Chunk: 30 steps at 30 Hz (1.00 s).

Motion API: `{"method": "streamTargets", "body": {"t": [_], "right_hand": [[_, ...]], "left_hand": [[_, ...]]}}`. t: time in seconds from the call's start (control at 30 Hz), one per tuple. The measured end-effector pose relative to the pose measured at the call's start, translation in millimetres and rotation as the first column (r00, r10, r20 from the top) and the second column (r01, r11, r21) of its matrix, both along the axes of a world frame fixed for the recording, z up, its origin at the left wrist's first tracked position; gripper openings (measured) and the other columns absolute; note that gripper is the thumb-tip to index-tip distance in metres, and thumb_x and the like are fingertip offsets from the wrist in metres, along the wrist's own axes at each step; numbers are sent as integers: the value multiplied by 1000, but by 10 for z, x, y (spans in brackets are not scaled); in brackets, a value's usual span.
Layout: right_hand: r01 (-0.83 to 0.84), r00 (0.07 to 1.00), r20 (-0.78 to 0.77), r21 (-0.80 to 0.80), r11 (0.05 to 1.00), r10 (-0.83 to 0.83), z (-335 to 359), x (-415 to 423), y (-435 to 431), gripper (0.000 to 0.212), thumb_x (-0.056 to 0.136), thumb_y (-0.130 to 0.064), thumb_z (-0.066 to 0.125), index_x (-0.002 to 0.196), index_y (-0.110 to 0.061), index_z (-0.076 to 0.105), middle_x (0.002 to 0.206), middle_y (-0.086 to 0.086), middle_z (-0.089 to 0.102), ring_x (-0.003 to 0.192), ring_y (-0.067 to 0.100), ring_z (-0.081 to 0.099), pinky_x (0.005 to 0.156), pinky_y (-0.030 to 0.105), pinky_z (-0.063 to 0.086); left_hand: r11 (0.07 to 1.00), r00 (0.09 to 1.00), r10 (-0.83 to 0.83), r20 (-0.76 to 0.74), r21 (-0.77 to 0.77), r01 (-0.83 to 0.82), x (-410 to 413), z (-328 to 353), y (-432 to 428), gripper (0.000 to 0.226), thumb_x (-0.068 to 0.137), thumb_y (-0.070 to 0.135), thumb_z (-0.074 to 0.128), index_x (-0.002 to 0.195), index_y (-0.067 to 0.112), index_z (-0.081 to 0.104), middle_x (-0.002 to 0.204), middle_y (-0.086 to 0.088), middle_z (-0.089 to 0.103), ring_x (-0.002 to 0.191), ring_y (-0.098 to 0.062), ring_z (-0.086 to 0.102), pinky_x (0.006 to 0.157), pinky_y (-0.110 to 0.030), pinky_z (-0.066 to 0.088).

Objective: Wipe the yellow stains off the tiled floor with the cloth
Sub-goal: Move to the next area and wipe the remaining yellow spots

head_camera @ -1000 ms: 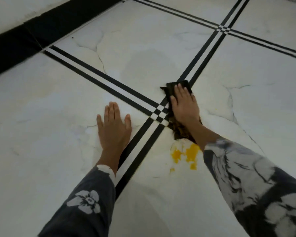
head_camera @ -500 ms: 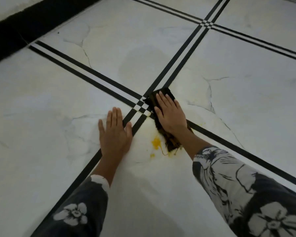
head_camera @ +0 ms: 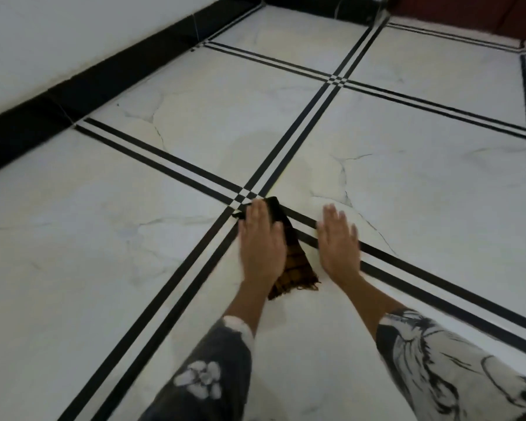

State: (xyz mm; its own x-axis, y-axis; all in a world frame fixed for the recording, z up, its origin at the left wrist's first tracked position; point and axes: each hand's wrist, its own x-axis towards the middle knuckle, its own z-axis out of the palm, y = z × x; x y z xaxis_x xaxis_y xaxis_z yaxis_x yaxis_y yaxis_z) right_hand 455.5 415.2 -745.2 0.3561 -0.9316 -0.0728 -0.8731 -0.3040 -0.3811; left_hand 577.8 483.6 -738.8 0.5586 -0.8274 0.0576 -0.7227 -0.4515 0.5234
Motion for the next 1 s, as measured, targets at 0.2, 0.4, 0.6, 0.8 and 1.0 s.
{"method": "streamTargets", "body": {"t": [0.2, 0.4, 0.6, 0.8, 1.0], "right_hand": [[142, 982, -109, -91, 986, -152, -139, -652, -440, 52, 101, -33, 15, 150, -15, 6, 159, 2, 4, 147, 20, 2, 118, 39, 0], [105, 982, -152, -72, 992, -115, -305, -898, -662, 54, 101, -36, 15, 150, -18, 3, 159, 0, 2, 147, 19, 2, 119, 41, 2], [115, 985, -123, -64, 991, -122, -341, -897, -696, 54, 101, -37, 17, 150, -21, 4, 159, -3, 3, 147, 16, 2, 119, 41, 2], [120, 984, -123, -67, 990, -128, -361, -900, -699, 54, 100, -38, 16, 150, -22, 2, 159, -5, 1, 147, 15, 0, 119, 39, 0], [114, 987, -108, -68, 991, -121, -371, -914, -694, 54, 100, -38, 17, 150, -22, 2, 159, -3, 1, 147, 16, 0, 120, 40, 1]], "left_hand": [[976, 981, -64, 183, 218, 23, -363, -328, -77, 61, 99, 40, 12, 150, 8, 2, 159, -9, 5, 147, -21, 4, 117, -40, 0], [938, 948, 131, 290, 272, -213, 100, -371, 123, 60, 99, 39, 21, 148, 6, 16, 154, -18, 21, 143, -33, 18, 116, -47, 9], [921, 902, -351, 252, 265, 284, -569, -405, -410, 62, 95, 41, 7, 150, 13, 11, 157, -8, 16, 145, -24, 14, 117, -40, 5], [944, 928, -231, 292, 297, 141, -111, -401, -482, 61, 97, 41, 10, 150, 12, 6, 158, -7, 10, 146, -22, 8, 118, -39, 2], [886, 857, -445, 259, 269, 379, -594, -370, -908, 60, 97, 39, 12, 150, 11, 7, 158, -8, 12, 146, -22, 10, 118, -39, 4]]}}
